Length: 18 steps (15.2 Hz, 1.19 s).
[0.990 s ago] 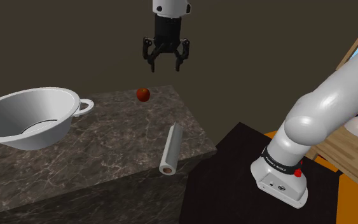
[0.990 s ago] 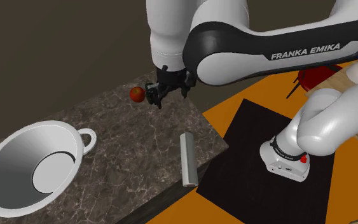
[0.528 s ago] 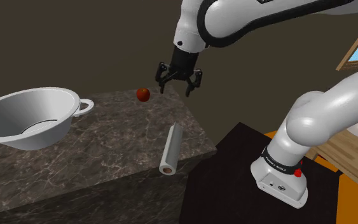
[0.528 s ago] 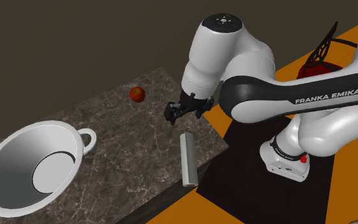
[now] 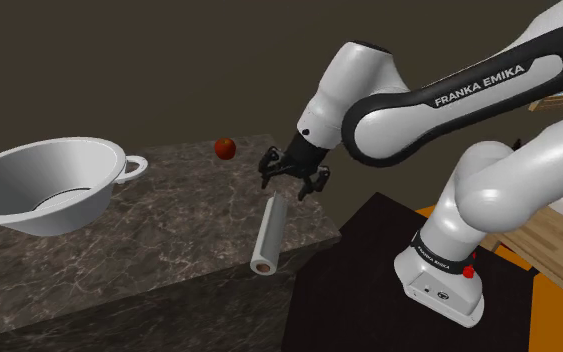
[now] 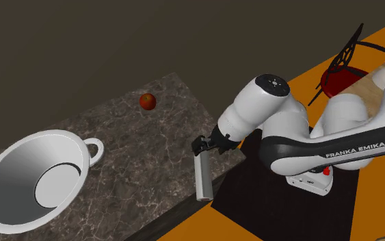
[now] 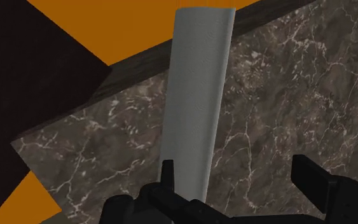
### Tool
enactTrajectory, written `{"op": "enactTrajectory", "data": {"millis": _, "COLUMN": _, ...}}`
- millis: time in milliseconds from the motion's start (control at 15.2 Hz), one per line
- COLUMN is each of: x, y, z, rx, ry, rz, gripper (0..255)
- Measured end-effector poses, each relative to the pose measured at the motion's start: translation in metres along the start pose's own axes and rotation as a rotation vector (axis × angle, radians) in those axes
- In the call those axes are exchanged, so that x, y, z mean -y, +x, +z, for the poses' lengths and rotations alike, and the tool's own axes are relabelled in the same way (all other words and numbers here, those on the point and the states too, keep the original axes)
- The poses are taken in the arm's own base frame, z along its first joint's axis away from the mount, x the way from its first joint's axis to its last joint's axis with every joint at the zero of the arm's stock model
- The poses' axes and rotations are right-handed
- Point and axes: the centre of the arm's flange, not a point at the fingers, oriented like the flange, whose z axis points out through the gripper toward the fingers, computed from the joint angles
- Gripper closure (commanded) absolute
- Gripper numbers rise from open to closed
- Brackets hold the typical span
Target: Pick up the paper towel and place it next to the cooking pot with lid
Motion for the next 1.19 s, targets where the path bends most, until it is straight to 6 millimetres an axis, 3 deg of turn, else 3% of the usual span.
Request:
{"op": "enactTrajectory", "data": {"millis": 264, "x": -0.031, "y": -0.03, "z": 0.045, "rx": -0.012, "ry": 0.083, "rz": 0.081, "gripper": 0}}
{"op": "enactTrajectory", "data": {"millis": 396, "x": -0.037, "y": -0.035, "z": 0.056, "rx": -0.019, "ry": 0.106, "rz": 0.102, "gripper": 0}}
{"op": "enactTrajectory", "data": {"millis": 858, "x": -0.035, "y": -0.035, "z": 0.094, "rx": -0.022, "ry": 0.114, "rz": 0.11, "gripper": 0}}
{"op": "enactTrajectory", "data": {"millis": 1188, "x": -0.035, "y": -0.034, "z": 0.096, "rx": -0.024, "ry": 0.114, "rz": 0.11, "gripper": 0}}
